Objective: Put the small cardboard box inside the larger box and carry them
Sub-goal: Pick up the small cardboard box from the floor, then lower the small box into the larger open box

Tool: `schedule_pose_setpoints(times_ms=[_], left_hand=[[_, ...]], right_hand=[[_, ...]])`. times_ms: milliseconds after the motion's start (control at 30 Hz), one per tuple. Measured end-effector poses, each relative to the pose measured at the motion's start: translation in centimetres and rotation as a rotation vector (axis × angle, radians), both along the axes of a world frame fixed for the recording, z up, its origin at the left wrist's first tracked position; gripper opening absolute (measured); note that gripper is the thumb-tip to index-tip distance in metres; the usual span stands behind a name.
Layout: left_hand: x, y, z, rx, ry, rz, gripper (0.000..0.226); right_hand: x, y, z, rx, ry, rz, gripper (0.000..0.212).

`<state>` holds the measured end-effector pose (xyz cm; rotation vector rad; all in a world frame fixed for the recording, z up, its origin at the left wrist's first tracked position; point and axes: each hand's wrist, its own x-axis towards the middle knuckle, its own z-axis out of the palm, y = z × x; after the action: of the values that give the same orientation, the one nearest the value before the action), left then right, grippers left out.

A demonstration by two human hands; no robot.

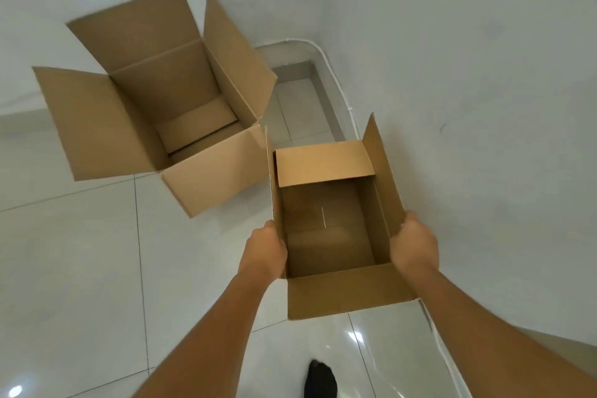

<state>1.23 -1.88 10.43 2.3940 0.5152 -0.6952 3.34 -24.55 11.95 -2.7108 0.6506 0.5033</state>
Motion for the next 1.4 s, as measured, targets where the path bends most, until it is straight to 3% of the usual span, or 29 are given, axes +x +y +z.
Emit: schedule_pose_setpoints(times_ms=[367,467,633,767,900,1033,1167,1400], left_hand=[[0.4,5.3,13.1,-0.016,-0.167,0.018,0.012],[1.1,9.4,16.3,-0.019,-0.209,0.033,0.024],[2.0,17.7,20.1,-0.01,-0.299,0.064,0.013],[3.1,24.3,21.7,0.028,-0.339,0.114,0.022],[5.0,28.9,21.7,0.045,-0.375,0.165,0.041],[7.9,31.8,19.9,0.011,-0.364,0.229,0.035],[12.1,33.5,17.1,-0.057,-0.352,0.297,0.015],[18.8,35.0,9.2,-0.026,-0.301,0.429,0.015]], right_hand=[[0.3,3.8,14.3,-0.063,-0.106,0.053,0.034],[1.3,7.1,17.1,-0.051,-0.14,0.084,0.035],[3.6,14.5,19.8,-0.003,-0.196,0.108,0.033],[6.2,20.7,20.6,0.03,-0.23,0.163,0.033],[9.5,25.6,20.6,0.053,-0.24,0.202,0.036],[13.4,28.6,19.1,0.075,-0.238,0.222,0.033],[18.6,30.6,16.0,0.058,-0.241,0.267,0.037],[27.9,33.5,7.9,0.055,-0.194,0.368,0.032]])
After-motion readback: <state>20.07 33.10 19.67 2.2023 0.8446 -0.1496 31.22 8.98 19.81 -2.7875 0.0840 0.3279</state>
